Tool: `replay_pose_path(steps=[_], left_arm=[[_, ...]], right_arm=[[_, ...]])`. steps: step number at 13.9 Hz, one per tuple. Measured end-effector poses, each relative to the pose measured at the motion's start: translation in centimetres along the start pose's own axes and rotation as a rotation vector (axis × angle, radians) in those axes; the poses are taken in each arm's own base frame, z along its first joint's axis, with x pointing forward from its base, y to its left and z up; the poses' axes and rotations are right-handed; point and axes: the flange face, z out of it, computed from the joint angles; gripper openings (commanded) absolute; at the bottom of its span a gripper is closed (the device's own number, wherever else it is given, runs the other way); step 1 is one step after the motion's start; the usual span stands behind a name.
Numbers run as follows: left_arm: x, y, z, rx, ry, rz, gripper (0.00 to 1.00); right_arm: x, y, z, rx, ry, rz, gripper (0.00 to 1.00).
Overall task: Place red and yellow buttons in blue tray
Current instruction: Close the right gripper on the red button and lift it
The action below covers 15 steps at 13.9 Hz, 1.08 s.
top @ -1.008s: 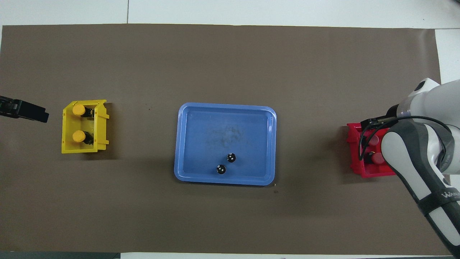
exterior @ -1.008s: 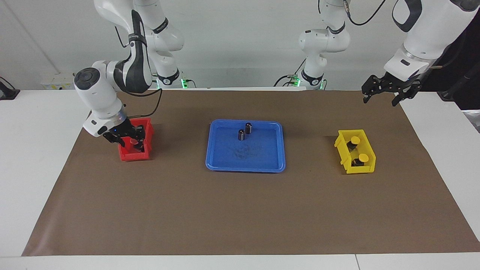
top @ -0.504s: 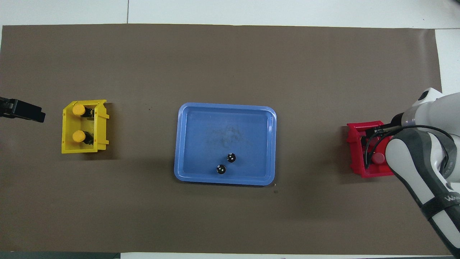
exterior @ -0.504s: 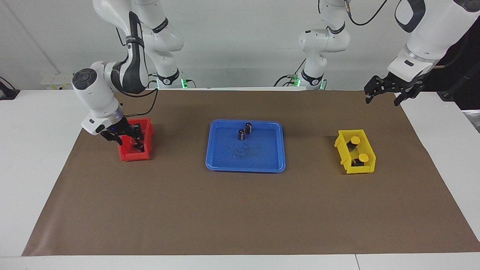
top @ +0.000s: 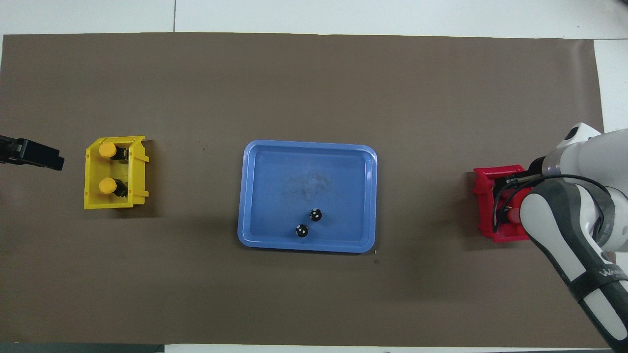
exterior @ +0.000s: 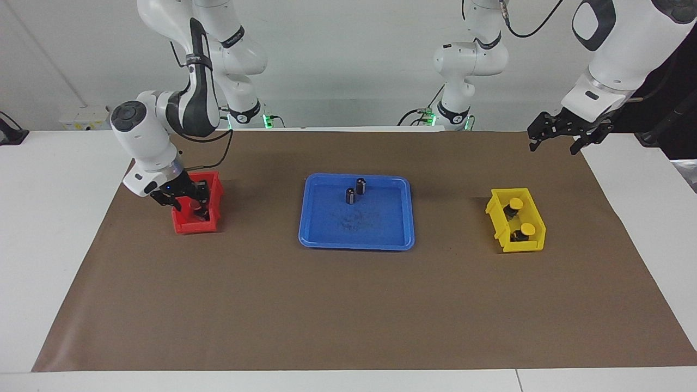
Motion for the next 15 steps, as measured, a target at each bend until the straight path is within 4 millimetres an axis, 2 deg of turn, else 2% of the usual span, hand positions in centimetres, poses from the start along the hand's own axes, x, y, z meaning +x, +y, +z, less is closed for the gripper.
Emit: replay_pose_path(steps=[12, 15], left_arm=[[-0.21, -0.01, -0.01, 0.001, 0.009, -0.004, 1.0], [-0.11, -0.03, -0.11, 0.002, 0.019, -0.006, 1.0]], right_arm=[[-0.85, -0.16, 0.48, 0.0, -0.002, 0.0, 0.69], [-0.84, -0.15, 0.64, -0.004, 0.013, -0.002, 0.66]])
